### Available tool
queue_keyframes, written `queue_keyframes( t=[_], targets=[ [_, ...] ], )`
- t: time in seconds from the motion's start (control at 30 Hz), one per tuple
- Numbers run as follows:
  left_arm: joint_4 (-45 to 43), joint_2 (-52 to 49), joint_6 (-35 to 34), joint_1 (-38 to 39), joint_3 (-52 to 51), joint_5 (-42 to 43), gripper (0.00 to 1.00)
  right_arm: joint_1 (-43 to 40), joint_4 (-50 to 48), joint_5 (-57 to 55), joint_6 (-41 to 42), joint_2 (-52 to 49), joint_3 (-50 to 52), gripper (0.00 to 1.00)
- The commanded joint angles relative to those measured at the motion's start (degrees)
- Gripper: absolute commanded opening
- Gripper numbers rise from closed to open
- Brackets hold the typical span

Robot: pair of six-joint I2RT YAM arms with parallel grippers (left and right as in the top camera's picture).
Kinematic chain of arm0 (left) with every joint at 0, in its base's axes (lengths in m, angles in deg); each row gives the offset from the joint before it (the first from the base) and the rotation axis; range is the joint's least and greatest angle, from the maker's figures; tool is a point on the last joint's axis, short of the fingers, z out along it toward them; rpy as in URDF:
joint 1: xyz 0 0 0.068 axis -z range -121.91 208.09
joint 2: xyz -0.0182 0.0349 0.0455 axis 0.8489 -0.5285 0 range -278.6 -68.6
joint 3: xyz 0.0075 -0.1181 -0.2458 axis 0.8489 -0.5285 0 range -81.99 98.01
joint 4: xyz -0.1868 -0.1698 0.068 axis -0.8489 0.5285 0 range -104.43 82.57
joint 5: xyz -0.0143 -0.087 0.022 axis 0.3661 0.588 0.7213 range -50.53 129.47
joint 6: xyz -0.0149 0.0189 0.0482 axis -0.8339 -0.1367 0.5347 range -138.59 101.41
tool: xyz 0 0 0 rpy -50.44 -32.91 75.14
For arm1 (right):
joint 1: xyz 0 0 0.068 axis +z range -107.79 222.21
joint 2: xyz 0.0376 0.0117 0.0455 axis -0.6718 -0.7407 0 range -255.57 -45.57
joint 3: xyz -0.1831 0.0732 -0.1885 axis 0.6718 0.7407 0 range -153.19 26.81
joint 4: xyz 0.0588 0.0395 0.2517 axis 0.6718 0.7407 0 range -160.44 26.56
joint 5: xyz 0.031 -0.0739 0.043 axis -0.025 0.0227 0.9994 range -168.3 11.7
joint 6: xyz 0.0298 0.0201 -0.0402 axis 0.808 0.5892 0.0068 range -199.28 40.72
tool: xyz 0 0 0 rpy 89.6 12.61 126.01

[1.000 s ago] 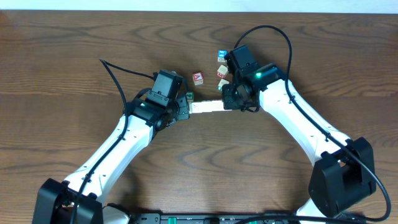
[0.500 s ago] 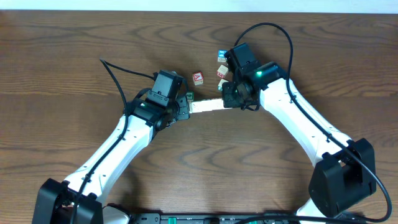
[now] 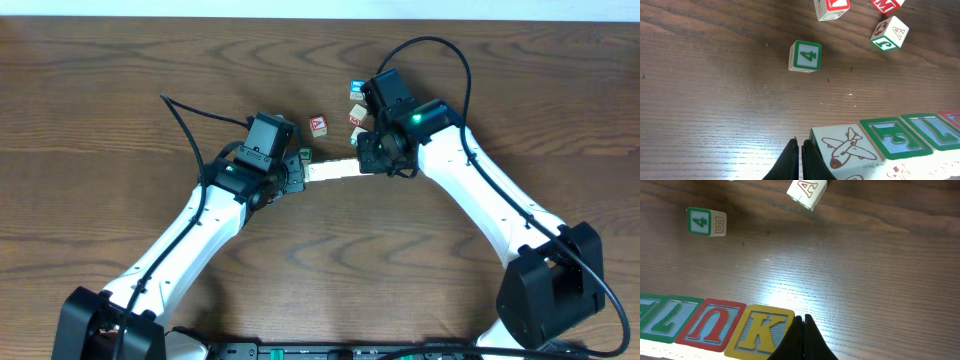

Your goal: Lift 5 blocks

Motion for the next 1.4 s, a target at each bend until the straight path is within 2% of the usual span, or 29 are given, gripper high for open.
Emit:
queue_keyframes(
  t=[0.0,1.37],
  targets=[
    [-3.1,2.4,-1.0,4.3,4.9,14.4,0.07,4.5,-1.7,19.5,0.1,1.4,-3.2,0.01],
    [-2.4,2.7,-1.6,4.3,6.1,14.0,0.07,4.5,-0.2,19.4,0.0,1.4,-4.3,0.01]
  ],
)
